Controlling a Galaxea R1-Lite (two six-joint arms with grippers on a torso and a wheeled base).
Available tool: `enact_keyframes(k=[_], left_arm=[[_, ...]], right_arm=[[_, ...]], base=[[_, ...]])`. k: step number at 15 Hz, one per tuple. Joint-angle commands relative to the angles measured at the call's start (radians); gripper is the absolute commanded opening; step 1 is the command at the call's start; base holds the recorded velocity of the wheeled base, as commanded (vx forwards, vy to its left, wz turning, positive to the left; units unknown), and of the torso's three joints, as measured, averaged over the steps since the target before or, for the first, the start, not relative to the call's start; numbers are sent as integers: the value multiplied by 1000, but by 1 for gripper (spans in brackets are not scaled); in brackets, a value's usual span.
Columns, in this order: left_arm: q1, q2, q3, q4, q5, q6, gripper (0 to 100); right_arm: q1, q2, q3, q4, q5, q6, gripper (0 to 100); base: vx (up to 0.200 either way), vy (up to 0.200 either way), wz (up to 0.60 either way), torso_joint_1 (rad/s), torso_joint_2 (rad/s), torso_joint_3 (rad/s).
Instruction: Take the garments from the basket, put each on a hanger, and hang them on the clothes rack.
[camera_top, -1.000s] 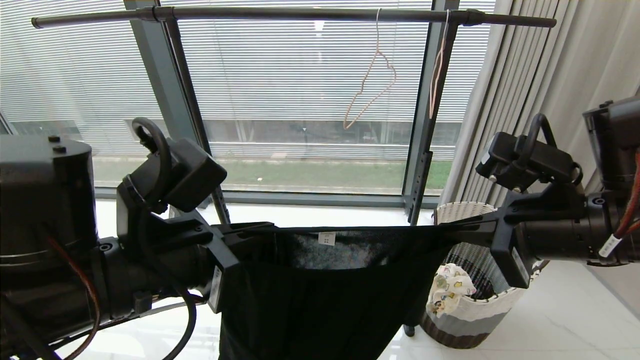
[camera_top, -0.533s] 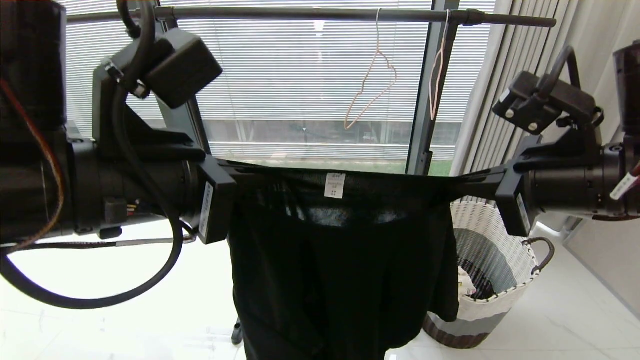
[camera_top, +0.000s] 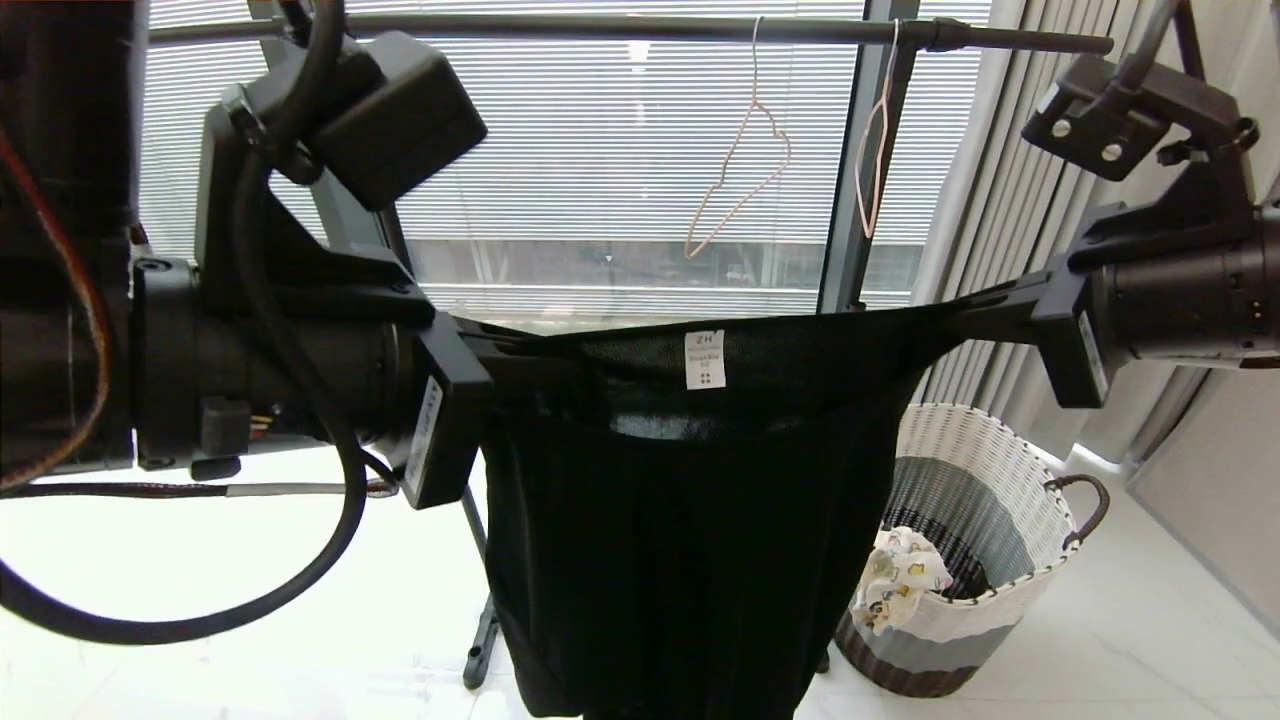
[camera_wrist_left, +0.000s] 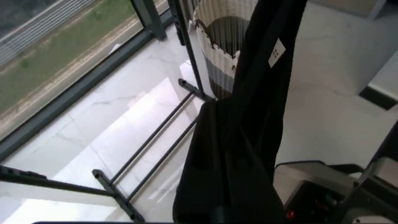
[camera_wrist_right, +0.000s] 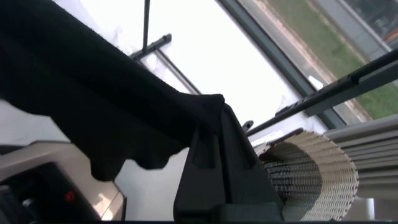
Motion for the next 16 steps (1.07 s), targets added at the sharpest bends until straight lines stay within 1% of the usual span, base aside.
enact_keyframes(k=[1, 2, 3, 4, 5, 6, 7, 9, 10, 11, 13, 14, 15, 16], left_arm=[[-6, -2, 51, -41, -3, 53, 0], [-8, 15, 53, -78, -9, 57, 0], [-11, 39, 48, -138, -32, 61, 0], [-11, 56, 43, -176, -53, 62, 0], [-11, 61, 40, -185, -55, 62, 0], [-14, 54, 42, -185, -53, 59, 0], [-15, 38, 48, -182, -53, 47, 0], [-20, 8, 65, -179, -38, -27, 0], [-41, -33, 91, -149, 36, -85, 0], [-81, -76, 112, -109, 122, -160, 0], [-190, -107, 163, -76, 261, -352, 0], [-241, -108, 191, -76, 350, -410, 0], [-273, -108, 207, -78, 422, -436, 0], [-294, -114, 215, -78, 450, -441, 0]], right_arm=[[24, -91, 55, 55, 7, -9, 0], [59, -119, 85, 56, 7, -12, 0], [121, -143, 107, 65, 0, -12, 0], [173, -149, 101, 107, -1, -12, 0], [223, -149, 81, 159, -3, -12, 0], [259, -145, 76, 177, -15, -10, 0], [268, -140, 78, 177, -44, -10, 0], [252, -128, 62, 177, -98, -1, 0], [191, -86, 9, 177, -109, 14, 0], [163, -40, -50, 177, -109, 23, 0], [145, 36, -140, 177, -102, 42, 0], [145, 59, -165, 177, -99, 43, 0], [145, 69, -171, 177, -99, 43, 0], [145, 69, -169, 177, -99, 43, 0]], base=[[0, 0, 0, 0, 0, 0], [0, 0, 0, 0, 0, 0], [0, 0, 0, 0, 0, 0], [0, 0, 0, 0, 0, 0], [0, 0, 0, 0, 0, 0], [0, 0, 0, 0, 0, 0], [0, 0, 0, 0, 0, 0], [0, 0, 0, 0, 0, 0], [0, 0, 0, 0, 0, 0], [0, 0, 0, 0, 0, 0], [0, 0, 0, 0, 0, 0], [0, 0, 0, 0, 0, 0], [0, 0, 0, 0, 0, 0], [0, 0, 0, 0, 0, 0]])
